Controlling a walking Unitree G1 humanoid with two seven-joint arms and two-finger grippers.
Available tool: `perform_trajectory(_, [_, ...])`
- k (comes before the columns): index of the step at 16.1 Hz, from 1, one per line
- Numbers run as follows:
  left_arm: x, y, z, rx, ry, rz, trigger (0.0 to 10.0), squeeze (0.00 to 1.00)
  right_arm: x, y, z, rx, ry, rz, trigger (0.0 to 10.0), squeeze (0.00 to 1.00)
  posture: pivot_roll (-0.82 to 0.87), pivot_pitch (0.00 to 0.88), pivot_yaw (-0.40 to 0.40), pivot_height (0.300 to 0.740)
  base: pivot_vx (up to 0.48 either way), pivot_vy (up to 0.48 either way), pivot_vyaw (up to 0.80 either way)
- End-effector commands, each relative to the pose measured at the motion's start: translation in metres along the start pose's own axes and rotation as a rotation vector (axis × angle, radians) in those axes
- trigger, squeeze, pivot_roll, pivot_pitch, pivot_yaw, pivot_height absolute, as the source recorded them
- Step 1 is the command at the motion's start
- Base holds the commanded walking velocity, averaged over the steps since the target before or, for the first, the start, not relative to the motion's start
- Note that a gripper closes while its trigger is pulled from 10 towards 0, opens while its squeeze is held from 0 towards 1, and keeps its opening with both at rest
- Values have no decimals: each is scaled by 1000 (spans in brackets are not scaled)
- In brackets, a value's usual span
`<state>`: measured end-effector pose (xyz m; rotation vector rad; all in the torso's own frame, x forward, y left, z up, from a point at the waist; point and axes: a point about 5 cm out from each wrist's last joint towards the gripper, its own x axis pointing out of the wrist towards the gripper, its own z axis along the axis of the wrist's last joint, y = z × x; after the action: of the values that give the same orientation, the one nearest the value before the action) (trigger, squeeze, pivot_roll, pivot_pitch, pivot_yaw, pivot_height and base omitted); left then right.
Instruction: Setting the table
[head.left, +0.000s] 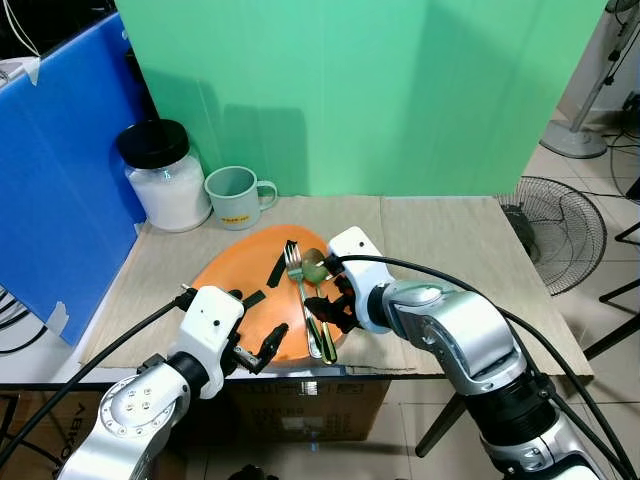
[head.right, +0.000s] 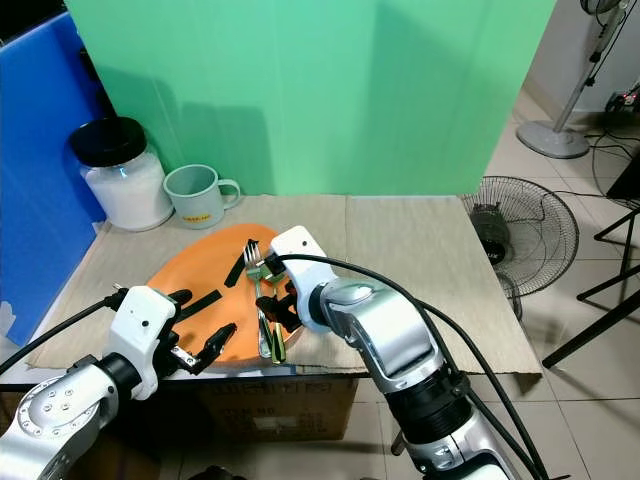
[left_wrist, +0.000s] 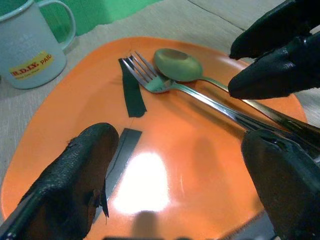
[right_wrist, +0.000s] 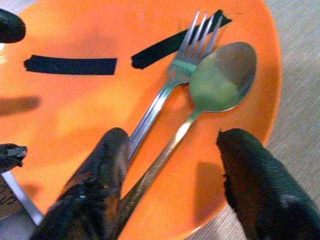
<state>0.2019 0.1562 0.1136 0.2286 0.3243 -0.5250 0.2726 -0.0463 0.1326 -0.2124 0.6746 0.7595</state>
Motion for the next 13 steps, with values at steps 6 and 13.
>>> perform_trajectory(6, [-4, -3, -2, 15, 22, -35, 10000, 0, 14, 3, -9, -10, 26, -16, 549, 0, -70, 0, 32, 740, 0, 0, 0])
perform_trajectory(13, [-7, -7, -3, 19, 36, -75, 10000, 0, 24, 4, -10, -9, 36, -31, 431, 0, -63, 0, 29, 740, 0, 0, 0])
